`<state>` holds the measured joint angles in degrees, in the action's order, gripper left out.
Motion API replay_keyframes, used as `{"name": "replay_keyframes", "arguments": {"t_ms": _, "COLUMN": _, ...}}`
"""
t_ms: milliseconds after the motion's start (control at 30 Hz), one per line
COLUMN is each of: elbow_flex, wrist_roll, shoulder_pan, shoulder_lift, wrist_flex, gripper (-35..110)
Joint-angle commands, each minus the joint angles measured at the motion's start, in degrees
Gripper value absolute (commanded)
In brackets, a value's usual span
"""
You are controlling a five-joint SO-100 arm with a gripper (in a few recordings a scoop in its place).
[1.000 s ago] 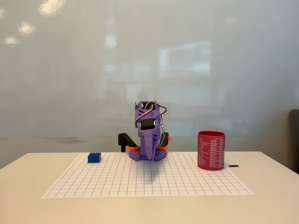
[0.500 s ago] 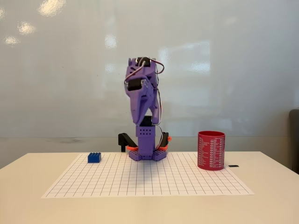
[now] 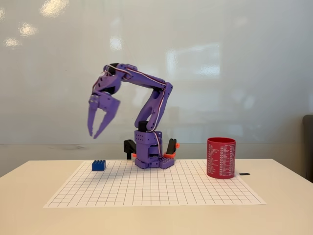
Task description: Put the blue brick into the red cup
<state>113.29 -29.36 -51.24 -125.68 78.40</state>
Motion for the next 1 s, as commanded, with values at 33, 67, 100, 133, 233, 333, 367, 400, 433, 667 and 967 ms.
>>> {"name": "replay_keyframes", "arguments": {"t_ms": 33, "elbow_flex": -1.58, "wrist_roll": -1.76, "shoulder_pan": -12.04, "shoulder_lift": -0.18, "wrist_flex": 1.85, "gripper": 4}}
{"name": "replay_keyframes", "arguments": {"t_ms": 67, "elbow_flex": -1.41, "wrist_roll": -1.93, "shoulder_pan": -13.62, "shoulder_lift": 0.35, "wrist_flex": 2.46, "gripper": 4}}
{"name": "replay_keyframes", "arguments": {"t_ms": 100, "elbow_flex": -0.97, "wrist_roll": -2.29, "shoulder_pan": -15.21, "shoulder_lift": 0.79, "wrist_flex": 3.34, "gripper": 5}}
{"name": "replay_keyframes", "arguments": {"t_ms": 133, "elbow_flex": -0.09, "wrist_roll": -1.14, "shoulder_pan": -15.91, "shoulder_lift": 1.05, "wrist_flex": 4.39, "gripper": 4}}
{"name": "replay_keyframes", "arguments": {"t_ms": 233, "elbow_flex": 5.89, "wrist_roll": 2.72, "shoulder_pan": -16.08, "shoulder_lift": 0.79, "wrist_flex": 4.75, "gripper": 2}}
{"name": "replay_keyframes", "arguments": {"t_ms": 333, "elbow_flex": 13.54, "wrist_roll": 4.92, "shoulder_pan": -17.14, "shoulder_lift": 0.44, "wrist_flex": 0.7, "gripper": 11}}
{"name": "replay_keyframes", "arguments": {"t_ms": 367, "elbow_flex": 15.56, "wrist_roll": 4.13, "shoulder_pan": -17.75, "shoulder_lift": 0.26, "wrist_flex": -0.35, "gripper": 13}}
{"name": "replay_keyframes", "arguments": {"t_ms": 400, "elbow_flex": 16.96, "wrist_roll": 3.43, "shoulder_pan": -18.63, "shoulder_lift": 0.09, "wrist_flex": -0.97, "gripper": 16}}
{"name": "replay_keyframes", "arguments": {"t_ms": 433, "elbow_flex": 17.75, "wrist_roll": 2.81, "shoulder_pan": -19.42, "shoulder_lift": 0.0, "wrist_flex": -1.58, "gripper": 17}}
{"name": "replay_keyframes", "arguments": {"t_ms": 667, "elbow_flex": 17.4, "wrist_roll": -1.49, "shoulder_pan": -23.82, "shoulder_lift": -1.05, "wrist_flex": -2.02, "gripper": 23}}
{"name": "replay_keyframes", "arguments": {"t_ms": 967, "elbow_flex": 24.17, "wrist_roll": 2.02, "shoulder_pan": -22.59, "shoulder_lift": 0.7, "wrist_flex": -5.19, "gripper": 0}}
